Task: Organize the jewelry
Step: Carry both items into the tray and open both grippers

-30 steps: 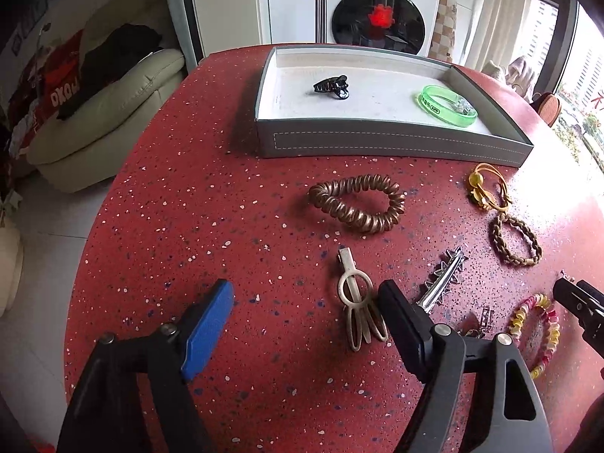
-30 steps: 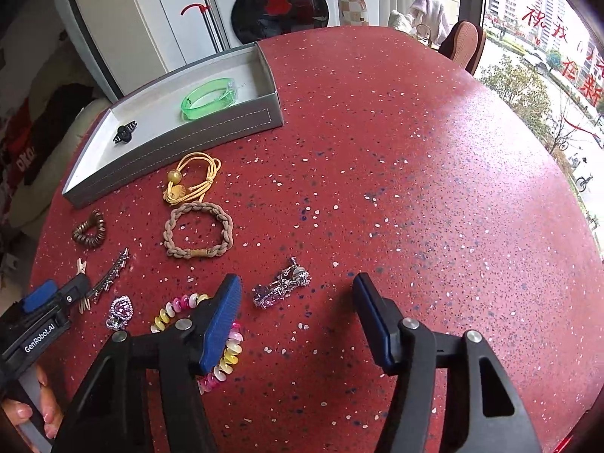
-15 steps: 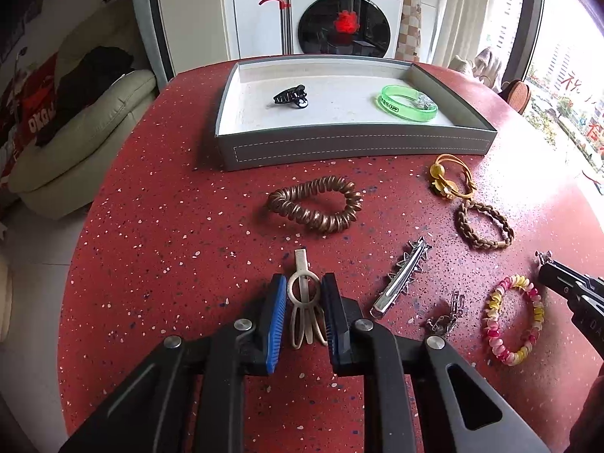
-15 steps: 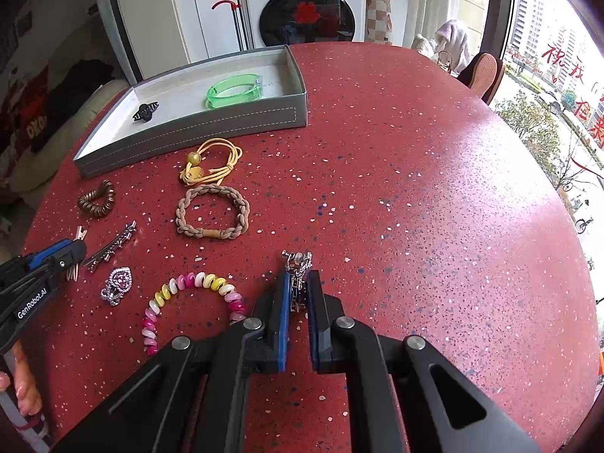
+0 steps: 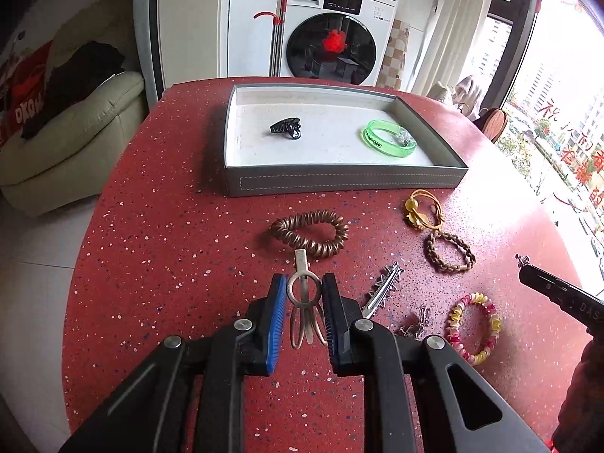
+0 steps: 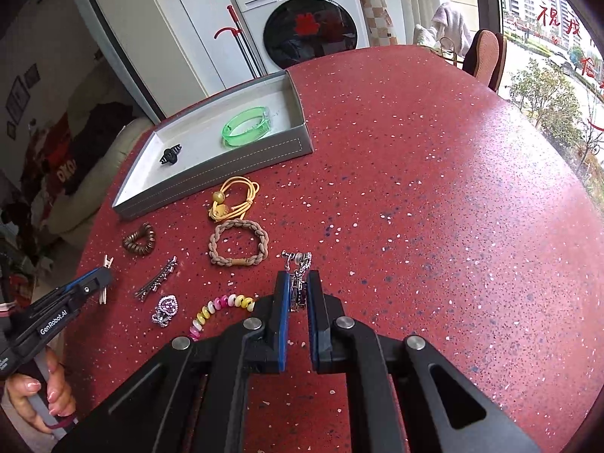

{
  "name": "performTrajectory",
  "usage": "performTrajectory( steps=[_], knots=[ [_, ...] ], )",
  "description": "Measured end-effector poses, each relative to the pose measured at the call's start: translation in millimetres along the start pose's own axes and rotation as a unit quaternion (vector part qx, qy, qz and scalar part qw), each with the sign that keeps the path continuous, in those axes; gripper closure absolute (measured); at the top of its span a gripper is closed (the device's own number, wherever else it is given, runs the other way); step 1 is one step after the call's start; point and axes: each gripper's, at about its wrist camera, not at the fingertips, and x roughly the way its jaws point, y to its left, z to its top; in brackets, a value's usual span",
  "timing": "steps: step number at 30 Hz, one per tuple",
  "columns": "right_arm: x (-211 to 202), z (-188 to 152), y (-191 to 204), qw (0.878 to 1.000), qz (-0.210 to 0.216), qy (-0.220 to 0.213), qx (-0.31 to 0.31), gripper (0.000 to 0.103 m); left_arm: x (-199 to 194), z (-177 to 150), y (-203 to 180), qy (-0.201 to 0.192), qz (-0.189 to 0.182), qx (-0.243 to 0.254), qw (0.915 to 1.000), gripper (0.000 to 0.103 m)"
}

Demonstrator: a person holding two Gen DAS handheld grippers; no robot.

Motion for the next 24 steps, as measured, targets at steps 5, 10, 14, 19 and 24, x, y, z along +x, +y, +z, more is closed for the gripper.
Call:
performTrajectory(
  steps=[5,10,14,19,24],
  knots=[
    [-6.7,19.0,7.6,1.0,0.013,-0.01,-0.007,0.093,-7.2,20.5,-3.7,-0.012,-0.002,0.012,0.9998,0.065],
    [-9.2,53.2,22.1,0.999,0.02,-0.024,-0.035,0.093,-9.7,52.5,-3.9,-0.032,0.0,0.017,0.9994,0.065],
    [-6.3,89.5,36.7,0.997,0.024,-0.036,-0.061,0.093,-5.9,84.6,-0.9,-0.047,-0.001,0.012,0.9988,0.065],
    [11.0,132.1,53.0,0.996,0.033,-0.038,-0.078,0.093,12.9,123.3,5.5,-0.053,0.008,0.003,0.9986,0.065],
    [45.1,163.7,67.6,0.995,0.031,-0.027,-0.09,0.093,43.9,147.2,15.5,-0.041,0.017,-0.013,0.9989,0.065]
  ],
)
